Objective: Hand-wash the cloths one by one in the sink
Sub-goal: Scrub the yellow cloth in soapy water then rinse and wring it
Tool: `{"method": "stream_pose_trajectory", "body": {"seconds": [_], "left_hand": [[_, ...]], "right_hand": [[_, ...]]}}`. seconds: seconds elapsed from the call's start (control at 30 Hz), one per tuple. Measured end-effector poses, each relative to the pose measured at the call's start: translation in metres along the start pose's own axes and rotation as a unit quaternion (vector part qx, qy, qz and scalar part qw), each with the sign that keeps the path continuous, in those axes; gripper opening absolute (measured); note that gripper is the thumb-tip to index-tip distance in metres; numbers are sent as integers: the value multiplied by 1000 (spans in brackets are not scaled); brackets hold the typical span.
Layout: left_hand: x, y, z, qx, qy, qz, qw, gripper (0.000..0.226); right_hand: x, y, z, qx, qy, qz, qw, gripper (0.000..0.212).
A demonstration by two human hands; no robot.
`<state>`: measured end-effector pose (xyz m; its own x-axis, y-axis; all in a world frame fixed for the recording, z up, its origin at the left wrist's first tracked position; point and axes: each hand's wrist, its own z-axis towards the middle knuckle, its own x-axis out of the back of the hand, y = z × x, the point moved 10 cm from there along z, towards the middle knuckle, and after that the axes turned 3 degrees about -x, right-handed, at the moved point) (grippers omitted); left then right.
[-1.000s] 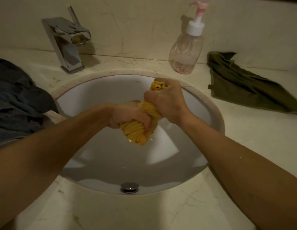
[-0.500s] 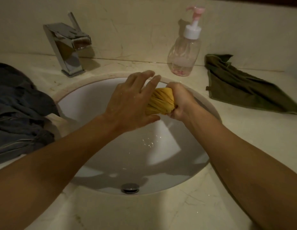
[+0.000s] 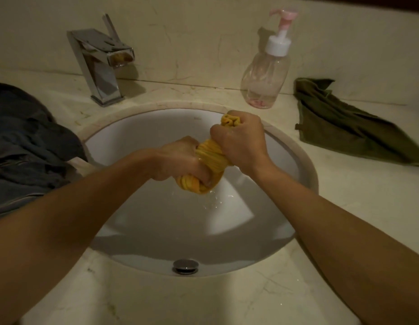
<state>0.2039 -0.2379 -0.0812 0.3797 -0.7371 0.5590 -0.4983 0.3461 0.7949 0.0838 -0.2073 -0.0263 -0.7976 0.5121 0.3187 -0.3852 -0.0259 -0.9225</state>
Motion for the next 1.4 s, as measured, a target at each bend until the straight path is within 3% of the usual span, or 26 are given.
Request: {"method": "stream_pose_trajectory", "body": {"seconds": [0.07, 0.2, 0.37, 0.43, 0.53, 0.67, 0.73, 0.8, 0.87, 0.97, 1.03, 1.1, 1.2, 1.27, 1.33, 1.4], "left_hand": [[-12, -3, -2, 8, -52, -48, 997, 49], [-29, -4, -5, 25, -110, -109, 988, 40], [-18, 2, 3, 12, -40, -54, 998, 24], [-15, 3, 5, 2, -30, -43, 999, 25], [-5, 5, 4, -13, -8, -34, 999, 34], [11, 14, 4, -66, 91, 12, 994, 47], [24, 29, 2, -120, 182, 122, 968, 64], [29, 44, -3, -166, 270, 245, 916, 87], [23, 57, -10, -185, 332, 314, 870, 96], [1, 61, -6, -143, 332, 404, 840, 120], [-1, 60, -3, -139, 335, 421, 832, 122], [8, 58, 1, -152, 344, 380, 845, 93], [10, 44, 17, -111, 243, 269, 925, 30], [-1, 23, 24, -61, 127, 110, 984, 22], [-9, 19, 21, -55, 49, -15, 997, 20], [-19, 20, 16, -62, -27, -64, 996, 22]], "right_hand": [[-4, -9, -6, 42, -16, -24, 999, 39], [-5, -15, -10, 83, -39, -44, 995, 39], [7, -14, -1, 92, -6, -84, 992, 22], [8, -17, -2, 96, -34, -75, 992, 14], [5, -21, -5, 119, -83, -98, 985, 28], [13, -22, 3, 113, -17, -113, 987, 36], [23, -16, 10, 76, 31, -112, 990, 33], [37, -7, 14, 29, 74, -93, 992, 33], [50, 4, 14, -27, 108, -61, 992, 29], [54, 22, 13, -99, 112, -22, 989, 27], [47, 30, 12, -136, 87, 10, 987, 27], [43, 29, 13, -131, 79, 8, 988, 25], [38, 5, 13, -27, 71, -85, 993, 26], [31, -4, 9, 21, 53, -118, 991, 25], [27, -10, 7, 47, 34, -115, 992, 25], [21, -16, 3, 67, 3, -105, 992, 25]]}}
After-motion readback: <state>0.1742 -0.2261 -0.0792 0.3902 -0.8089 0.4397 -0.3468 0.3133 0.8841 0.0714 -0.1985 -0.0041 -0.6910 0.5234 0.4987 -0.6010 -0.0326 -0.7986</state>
